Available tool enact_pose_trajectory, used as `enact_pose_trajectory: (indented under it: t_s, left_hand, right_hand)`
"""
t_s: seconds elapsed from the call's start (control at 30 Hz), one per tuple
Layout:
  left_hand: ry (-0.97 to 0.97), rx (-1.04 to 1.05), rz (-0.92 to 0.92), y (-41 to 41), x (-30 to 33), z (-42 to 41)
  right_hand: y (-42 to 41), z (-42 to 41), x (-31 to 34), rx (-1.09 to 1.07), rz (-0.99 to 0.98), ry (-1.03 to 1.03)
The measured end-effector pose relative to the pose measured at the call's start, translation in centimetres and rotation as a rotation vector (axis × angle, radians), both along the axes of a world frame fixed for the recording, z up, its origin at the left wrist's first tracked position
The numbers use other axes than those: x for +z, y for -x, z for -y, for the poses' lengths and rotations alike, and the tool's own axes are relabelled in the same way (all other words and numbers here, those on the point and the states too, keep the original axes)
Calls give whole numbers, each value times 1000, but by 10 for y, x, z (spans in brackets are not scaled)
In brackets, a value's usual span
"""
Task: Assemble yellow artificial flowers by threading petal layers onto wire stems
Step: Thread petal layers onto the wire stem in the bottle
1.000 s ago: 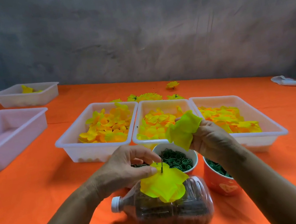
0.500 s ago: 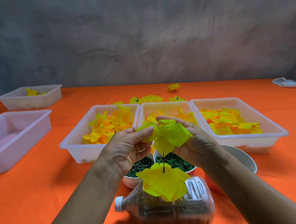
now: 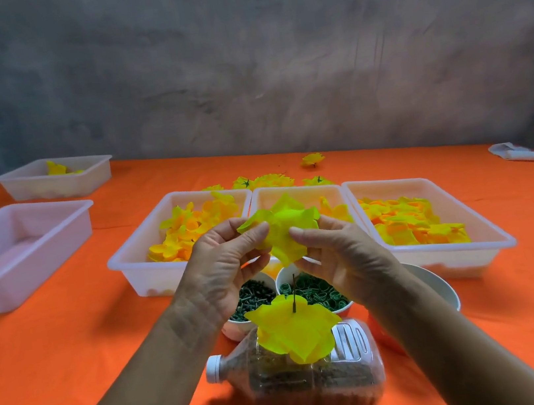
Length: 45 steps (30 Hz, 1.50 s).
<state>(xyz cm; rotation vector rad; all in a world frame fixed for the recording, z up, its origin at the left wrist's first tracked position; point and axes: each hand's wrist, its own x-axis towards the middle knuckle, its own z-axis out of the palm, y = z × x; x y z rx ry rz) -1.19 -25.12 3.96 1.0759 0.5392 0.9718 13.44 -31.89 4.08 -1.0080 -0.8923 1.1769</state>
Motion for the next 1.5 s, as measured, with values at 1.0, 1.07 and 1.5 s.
enact_pose_trajectory:
  t_s: [1.0, 1.07, 1.5]
  left_hand:
    - [-16, -78, -128, 6, 13, 6]
    - [-47, -57, -137, 3, 17, 6]
    - [1, -123, -151, 8, 8, 7]
  right_hand:
    - [7, 15, 20, -87, 47, 54]
    - [8, 15, 26, -94, 89, 5]
    - [5, 25, 20, -73, 142, 78]
